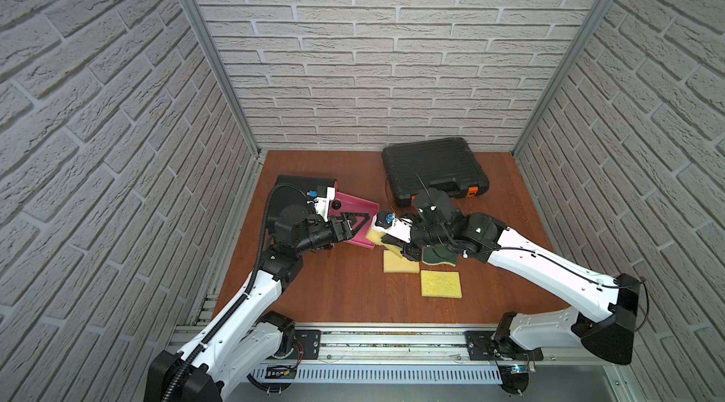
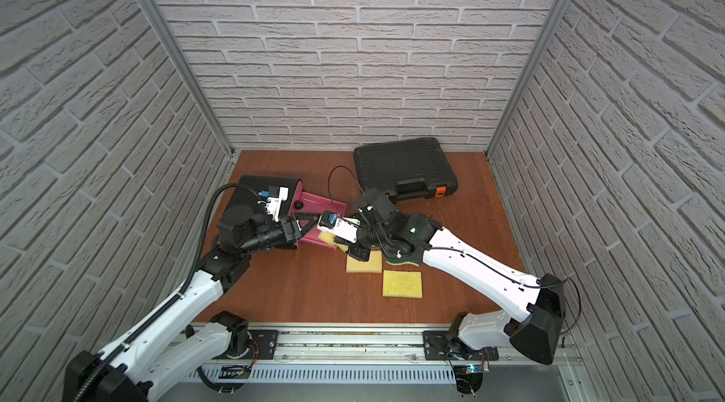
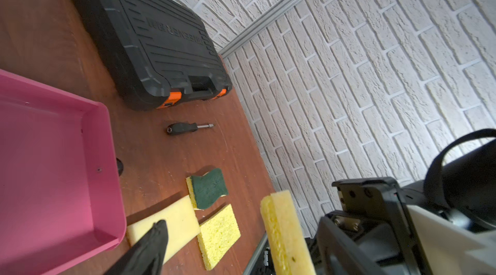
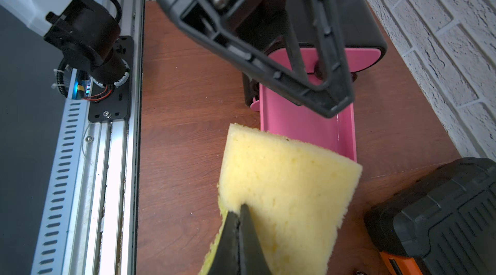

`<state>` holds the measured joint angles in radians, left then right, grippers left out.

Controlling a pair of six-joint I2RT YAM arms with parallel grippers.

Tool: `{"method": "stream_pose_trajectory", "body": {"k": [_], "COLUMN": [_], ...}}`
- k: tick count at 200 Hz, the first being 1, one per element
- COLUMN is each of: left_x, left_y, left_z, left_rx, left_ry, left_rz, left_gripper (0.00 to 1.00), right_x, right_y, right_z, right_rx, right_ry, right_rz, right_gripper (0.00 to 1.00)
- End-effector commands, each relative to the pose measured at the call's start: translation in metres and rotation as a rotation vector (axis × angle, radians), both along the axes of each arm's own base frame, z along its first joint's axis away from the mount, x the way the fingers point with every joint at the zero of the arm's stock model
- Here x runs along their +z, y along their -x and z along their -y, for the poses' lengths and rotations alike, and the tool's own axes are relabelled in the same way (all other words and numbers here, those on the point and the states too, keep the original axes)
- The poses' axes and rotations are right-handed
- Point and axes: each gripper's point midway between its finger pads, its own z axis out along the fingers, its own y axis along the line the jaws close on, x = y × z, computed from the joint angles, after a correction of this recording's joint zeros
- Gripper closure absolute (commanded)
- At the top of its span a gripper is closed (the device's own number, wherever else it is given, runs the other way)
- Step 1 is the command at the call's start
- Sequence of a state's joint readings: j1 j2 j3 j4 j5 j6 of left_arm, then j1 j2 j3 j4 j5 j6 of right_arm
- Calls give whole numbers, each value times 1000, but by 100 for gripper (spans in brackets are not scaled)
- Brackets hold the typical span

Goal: Take the sponge out of the drawer
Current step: Pick up the sponge from the drawer.

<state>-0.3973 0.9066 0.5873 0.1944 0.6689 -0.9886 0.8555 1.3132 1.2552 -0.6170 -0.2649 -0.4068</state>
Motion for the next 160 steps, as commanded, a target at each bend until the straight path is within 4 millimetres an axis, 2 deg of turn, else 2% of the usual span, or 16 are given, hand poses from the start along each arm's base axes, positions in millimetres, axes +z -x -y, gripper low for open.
{"method": "stream_pose_trajectory", "body": {"k": [1, 37, 77, 160], "left_x": [26, 17, 3, -2], "left_y": [11, 16, 8, 12], "left_z": [13, 24, 27, 47], "left_rx": [-86, -109, -98, -173], "left_ry": [60, -7, -45, -26], "left_rz": [50, 30, -6, -34], "left_gripper": [14, 15, 18, 26], "right_x": [1, 4, 7, 6], "right_y": [12, 16, 21, 19], "right_z": [5, 6, 7, 4], "right_rx": [58, 88, 103, 96], "right_ry": [21, 64, 67, 87], "right_rz": [3, 8, 28, 64], "right_gripper": [97, 97, 97, 97]}}
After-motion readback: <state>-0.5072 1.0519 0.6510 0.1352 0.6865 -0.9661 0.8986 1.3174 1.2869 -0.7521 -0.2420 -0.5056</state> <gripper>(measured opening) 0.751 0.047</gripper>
